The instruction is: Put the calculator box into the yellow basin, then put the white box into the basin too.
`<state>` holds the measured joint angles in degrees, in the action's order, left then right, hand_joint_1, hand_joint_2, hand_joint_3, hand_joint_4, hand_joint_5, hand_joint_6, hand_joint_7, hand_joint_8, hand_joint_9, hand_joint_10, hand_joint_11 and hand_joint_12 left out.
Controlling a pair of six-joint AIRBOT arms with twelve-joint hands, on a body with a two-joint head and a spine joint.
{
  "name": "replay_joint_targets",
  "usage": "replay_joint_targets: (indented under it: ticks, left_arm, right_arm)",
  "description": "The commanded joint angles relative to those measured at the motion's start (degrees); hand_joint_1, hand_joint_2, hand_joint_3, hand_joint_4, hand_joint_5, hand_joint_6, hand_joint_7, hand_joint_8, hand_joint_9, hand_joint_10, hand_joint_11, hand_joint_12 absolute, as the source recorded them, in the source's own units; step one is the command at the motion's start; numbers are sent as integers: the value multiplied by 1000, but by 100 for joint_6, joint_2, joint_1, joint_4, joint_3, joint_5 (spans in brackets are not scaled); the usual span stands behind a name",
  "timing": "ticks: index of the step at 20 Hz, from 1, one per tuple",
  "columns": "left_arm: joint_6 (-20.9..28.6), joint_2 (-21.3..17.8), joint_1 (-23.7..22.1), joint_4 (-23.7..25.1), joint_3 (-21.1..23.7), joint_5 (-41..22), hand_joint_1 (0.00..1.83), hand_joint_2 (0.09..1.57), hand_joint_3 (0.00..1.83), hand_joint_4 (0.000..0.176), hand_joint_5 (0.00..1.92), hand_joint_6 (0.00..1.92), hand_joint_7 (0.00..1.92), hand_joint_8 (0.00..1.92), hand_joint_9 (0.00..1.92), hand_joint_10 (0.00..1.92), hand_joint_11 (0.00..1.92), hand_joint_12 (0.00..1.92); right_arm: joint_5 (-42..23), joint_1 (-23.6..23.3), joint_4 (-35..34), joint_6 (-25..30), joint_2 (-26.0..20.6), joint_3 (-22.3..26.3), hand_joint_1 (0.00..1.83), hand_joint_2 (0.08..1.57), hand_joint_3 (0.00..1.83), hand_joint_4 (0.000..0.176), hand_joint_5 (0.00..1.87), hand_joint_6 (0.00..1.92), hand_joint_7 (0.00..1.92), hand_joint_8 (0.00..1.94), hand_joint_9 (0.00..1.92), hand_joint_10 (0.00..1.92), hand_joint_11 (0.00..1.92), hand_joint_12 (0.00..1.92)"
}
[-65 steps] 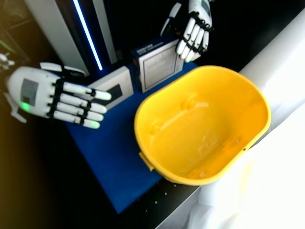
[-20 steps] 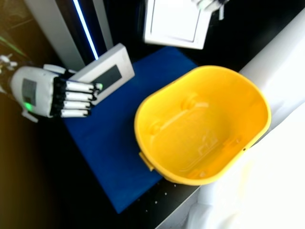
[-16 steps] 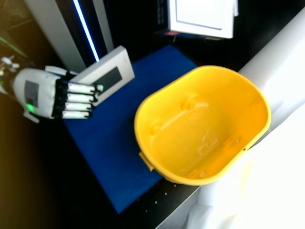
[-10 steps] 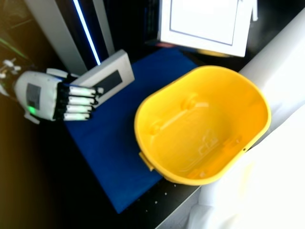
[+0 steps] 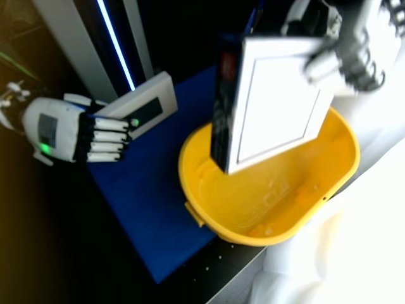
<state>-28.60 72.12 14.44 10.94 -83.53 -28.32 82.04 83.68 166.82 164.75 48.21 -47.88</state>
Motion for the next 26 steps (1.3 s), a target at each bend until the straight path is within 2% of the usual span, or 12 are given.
replay_joint_targets:
  ticks: [1,8,10,11,12,13,15,16,18,19,23,26]
  left_arm:
    - [35,22,-118,-136,-41,-559,1362,1162,0,0,835,1165,820,1205,874,1304,760,1404]
    - [-147,255,-98,-261,-361,-70,1355,1185,0,0,765,1202,818,1216,835,1412,570,1610]
    - [-206,261,-79,-331,-389,-18,1161,1234,4,0,744,1260,759,1423,473,1236,124,1809]
    - [-288,267,-79,-383,-404,40,1140,1250,3,20,727,1328,717,1441,396,1202,24,1813]
    - [-339,273,-78,-416,-414,73,1119,1159,0,0,544,937,453,1004,290,1107,4,1755]
    - [-357,280,-77,-430,-426,97,1084,1102,0,0,486,646,383,635,200,925,0,1638]
    - [-360,292,-59,-459,-454,117,1044,1057,0,4,478,299,371,199,136,589,0,1281]
    - [-365,296,-48,-481,-465,128,1004,1036,0,48,460,199,303,72,83,395,0,1015]
    - [-376,299,-15,-530,-483,136,950,1008,0,88,407,65,168,3,26,93,0,357]
    - [-376,299,1,-542,-486,135,929,1002,0,80,367,32,102,8,4,18,0,71]
    - [-376,207,29,-602,-404,-42,935,1011,3,60,333,10,95,11,10,4,0,0]
    - [-376,-17,28,-676,-214,-323,937,1015,3,77,344,13,155,31,25,9,0,0]
  right_arm:
    - [705,-105,63,60,9,-31,1211,1147,1,0,932,1020,919,1201,884,1154,769,1516]
    - [701,-169,109,60,7,-42,1211,1141,0,3,949,1014,927,1176,912,1183,808,1543]
    - [701,-198,131,60,4,-47,1212,1144,1,0,935,1020,926,1192,912,1187,812,1527]
    - [702,-210,142,61,4,-50,1211,1146,2,0,938,1014,919,1205,903,1183,804,1518]
    - [702,-218,149,61,3,-51,1212,1142,0,0,949,999,926,1192,907,1171,795,1514]
    - [702,-223,155,61,1,-51,1211,1144,0,0,947,1002,919,1200,909,1168,796,1508]
    - [703,-235,162,61,-2,-55,1212,1147,1,0,942,999,911,1225,903,1186,785,1537]
    - [703,-241,167,61,-4,-56,1213,1147,0,0,937,1002,917,1221,909,1185,801,1527]
    - [703,-248,174,61,-6,-57,1214,1146,0,0,931,1015,925,1204,929,1192,829,1535]
    - [704,-250,177,61,-8,-56,1214,1147,0,0,923,1020,933,1201,935,1193,841,1538]
    - [710,-263,200,65,-23,-54,1214,1137,0,0,935,1004,959,1154,959,1131,839,1503]
    - [714,-315,253,77,-39,-49,1220,1134,0,0,925,1009,982,1129,967,1124,839,1510]
